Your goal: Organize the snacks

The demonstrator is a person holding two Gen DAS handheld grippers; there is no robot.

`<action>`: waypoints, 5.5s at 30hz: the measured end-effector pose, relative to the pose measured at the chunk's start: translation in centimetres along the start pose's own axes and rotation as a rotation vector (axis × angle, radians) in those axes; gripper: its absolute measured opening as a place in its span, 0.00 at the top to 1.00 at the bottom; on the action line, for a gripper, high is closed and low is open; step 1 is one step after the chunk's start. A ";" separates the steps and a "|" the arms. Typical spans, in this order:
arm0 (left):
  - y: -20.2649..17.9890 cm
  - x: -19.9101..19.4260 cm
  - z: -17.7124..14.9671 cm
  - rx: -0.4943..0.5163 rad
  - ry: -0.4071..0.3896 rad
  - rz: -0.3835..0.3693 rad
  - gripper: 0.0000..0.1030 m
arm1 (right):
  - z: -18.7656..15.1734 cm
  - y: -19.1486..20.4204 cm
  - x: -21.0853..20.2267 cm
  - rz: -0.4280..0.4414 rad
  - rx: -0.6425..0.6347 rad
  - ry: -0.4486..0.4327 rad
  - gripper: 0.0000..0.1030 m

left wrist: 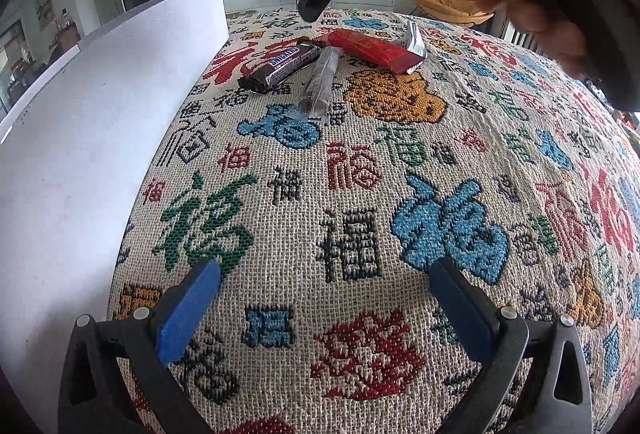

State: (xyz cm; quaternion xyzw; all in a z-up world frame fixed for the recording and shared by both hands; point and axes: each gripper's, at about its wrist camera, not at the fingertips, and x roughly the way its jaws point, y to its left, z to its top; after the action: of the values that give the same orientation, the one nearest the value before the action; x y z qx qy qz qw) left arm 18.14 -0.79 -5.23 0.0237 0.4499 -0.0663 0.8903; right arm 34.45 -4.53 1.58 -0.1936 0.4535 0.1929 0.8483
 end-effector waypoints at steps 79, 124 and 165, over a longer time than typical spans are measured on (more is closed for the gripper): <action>1.0 -0.4 0.3 -0.025 0.029 -0.096 0.00 | -29.6 -9.0 -7.5 -0.202 0.545 -0.088 0.17; -3.1 -1.2 -1.9 0.093 0.006 -0.063 0.00 | -29.6 -9.1 -7.3 -0.202 0.549 -0.089 0.17; -3.2 -1.1 -1.9 0.093 0.006 -0.062 0.00 | -29.6 -9.0 -7.3 -0.202 0.551 -0.089 0.17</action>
State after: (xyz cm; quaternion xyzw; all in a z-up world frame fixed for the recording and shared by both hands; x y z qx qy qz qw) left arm 15.53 -3.70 -5.37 0.0512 0.4497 -0.1148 0.8843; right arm 14.70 -28.20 -6.11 0.0084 0.4296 -0.0144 0.9029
